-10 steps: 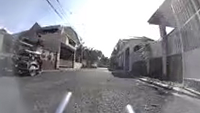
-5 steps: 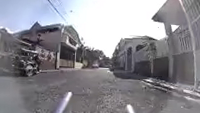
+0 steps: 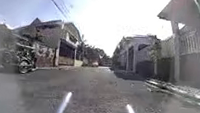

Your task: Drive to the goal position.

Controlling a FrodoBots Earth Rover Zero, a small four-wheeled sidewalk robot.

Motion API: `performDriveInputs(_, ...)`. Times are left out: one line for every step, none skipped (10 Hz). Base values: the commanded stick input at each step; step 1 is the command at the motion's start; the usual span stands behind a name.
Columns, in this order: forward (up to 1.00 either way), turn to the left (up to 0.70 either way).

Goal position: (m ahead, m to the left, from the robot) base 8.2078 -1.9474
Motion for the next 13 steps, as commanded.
performDriveInputs(0.85,0.00)
performDriveInputs(0.85,0.00)
performDriveInputs(0.85,0.00)
performDriveInputs(0.85,0.00)
performDriveInputs(0.85,0.00)
performDriveInputs(0.85,0.00)
performDriveInputs(0.85,0.00)
performDriveInputs(0.85,0.00)
performDriveInputs(0.85,0.00)
performDriveInputs(0.85,0.00)
performDriveInputs(0.85,0.00)
performDriveInputs(0.85,0.00)
performDriveInputs(0.85,0.00)
